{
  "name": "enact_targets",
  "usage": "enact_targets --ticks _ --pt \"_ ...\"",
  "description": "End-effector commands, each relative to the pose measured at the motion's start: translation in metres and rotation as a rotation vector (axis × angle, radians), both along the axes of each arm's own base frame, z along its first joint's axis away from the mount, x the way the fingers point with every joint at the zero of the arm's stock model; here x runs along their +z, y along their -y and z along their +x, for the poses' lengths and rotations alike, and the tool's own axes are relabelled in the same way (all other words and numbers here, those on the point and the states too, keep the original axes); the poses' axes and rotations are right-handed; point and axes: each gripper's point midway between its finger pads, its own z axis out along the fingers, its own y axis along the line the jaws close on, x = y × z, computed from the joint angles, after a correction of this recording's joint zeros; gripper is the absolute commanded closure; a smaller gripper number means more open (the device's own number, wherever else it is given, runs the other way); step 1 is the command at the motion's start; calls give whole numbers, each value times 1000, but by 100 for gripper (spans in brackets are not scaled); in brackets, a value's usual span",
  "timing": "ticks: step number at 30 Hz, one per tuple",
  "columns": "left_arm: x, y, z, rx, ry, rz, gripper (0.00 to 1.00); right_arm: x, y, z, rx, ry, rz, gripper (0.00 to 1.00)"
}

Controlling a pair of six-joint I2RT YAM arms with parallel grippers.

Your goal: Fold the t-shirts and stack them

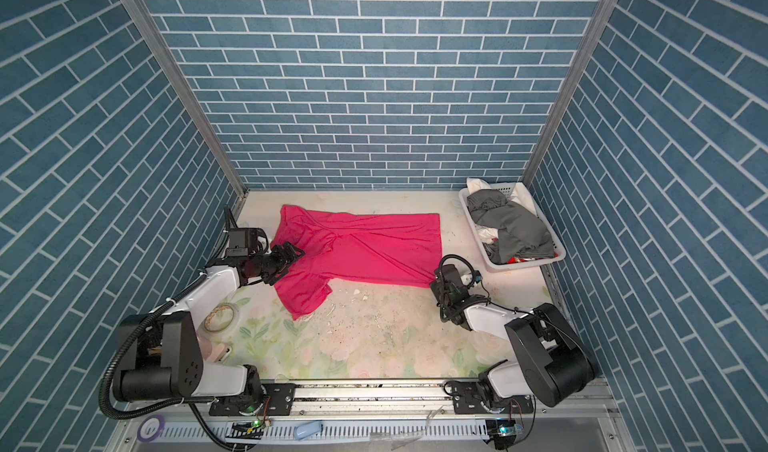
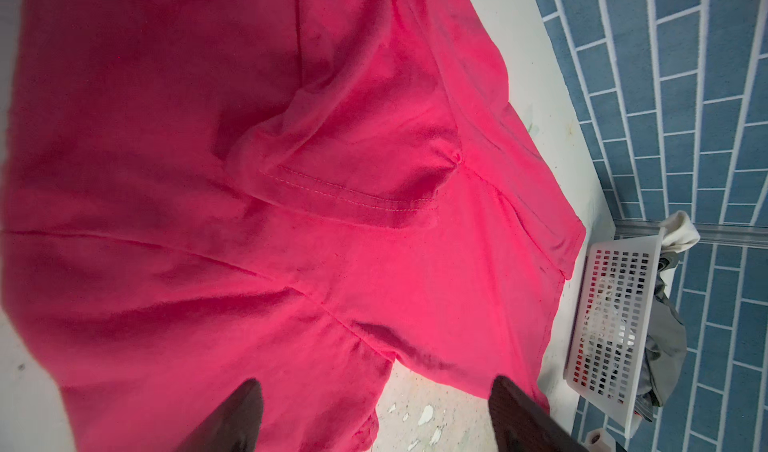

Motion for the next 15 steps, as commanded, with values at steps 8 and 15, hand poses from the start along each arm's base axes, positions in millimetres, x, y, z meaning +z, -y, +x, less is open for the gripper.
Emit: enact_targets --ticks 8,15 --pt "-28 11 -36 43 -128 -46 13 23 40 33 155 58 -190 100" --pt "-39 5 -66 38 -235 51 13 21 22 44 273 65 -177 100"
